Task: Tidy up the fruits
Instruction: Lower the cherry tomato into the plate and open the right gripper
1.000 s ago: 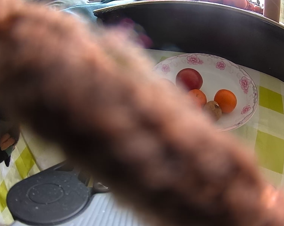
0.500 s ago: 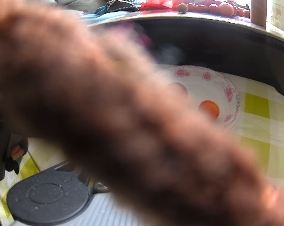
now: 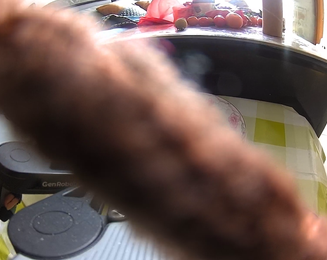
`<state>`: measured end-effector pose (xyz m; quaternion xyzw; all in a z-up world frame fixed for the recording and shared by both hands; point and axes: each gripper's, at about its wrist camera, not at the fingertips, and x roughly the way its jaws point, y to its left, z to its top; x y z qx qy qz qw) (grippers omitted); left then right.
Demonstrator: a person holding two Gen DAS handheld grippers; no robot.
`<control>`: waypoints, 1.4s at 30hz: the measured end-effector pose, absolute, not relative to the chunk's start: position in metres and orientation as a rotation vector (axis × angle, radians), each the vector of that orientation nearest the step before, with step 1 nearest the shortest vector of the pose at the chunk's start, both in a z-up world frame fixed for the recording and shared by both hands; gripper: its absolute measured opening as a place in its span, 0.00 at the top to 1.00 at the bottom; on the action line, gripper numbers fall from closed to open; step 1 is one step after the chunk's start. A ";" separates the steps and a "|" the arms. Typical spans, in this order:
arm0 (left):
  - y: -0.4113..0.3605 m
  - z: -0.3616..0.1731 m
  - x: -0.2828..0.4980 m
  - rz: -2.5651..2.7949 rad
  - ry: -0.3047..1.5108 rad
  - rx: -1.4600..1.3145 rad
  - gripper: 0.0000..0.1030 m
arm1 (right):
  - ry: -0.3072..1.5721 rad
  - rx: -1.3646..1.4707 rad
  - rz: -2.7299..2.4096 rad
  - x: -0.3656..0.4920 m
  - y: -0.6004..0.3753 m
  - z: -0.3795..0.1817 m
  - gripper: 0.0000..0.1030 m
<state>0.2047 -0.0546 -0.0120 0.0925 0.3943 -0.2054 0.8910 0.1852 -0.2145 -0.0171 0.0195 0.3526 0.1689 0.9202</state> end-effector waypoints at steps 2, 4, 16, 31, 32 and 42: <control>-0.056 -0.013 0.206 -0.423 0.823 0.192 0.49 | 0.724 0.042 0.340 0.188 -0.215 -0.018 0.47; -0.058 -0.013 0.207 -0.422 0.824 0.193 0.49 | 0.724 0.043 0.336 0.191 -0.216 -0.019 0.47; -0.065 -0.016 0.211 -0.413 0.831 0.197 0.49 | 0.723 0.041 0.318 0.196 -0.218 -0.023 0.47; -0.062 -0.016 0.214 -0.370 0.836 0.190 0.29 | 0.729 0.058 0.284 0.207 -0.220 -0.026 0.47; -0.061 -0.015 0.214 -0.367 0.832 0.188 0.29 | 0.731 0.063 0.282 0.207 -0.221 -0.026 0.47; -0.052 -0.005 0.211 -0.323 0.811 0.153 0.13 | 0.676 0.085 0.269 0.202 -0.225 -0.014 0.46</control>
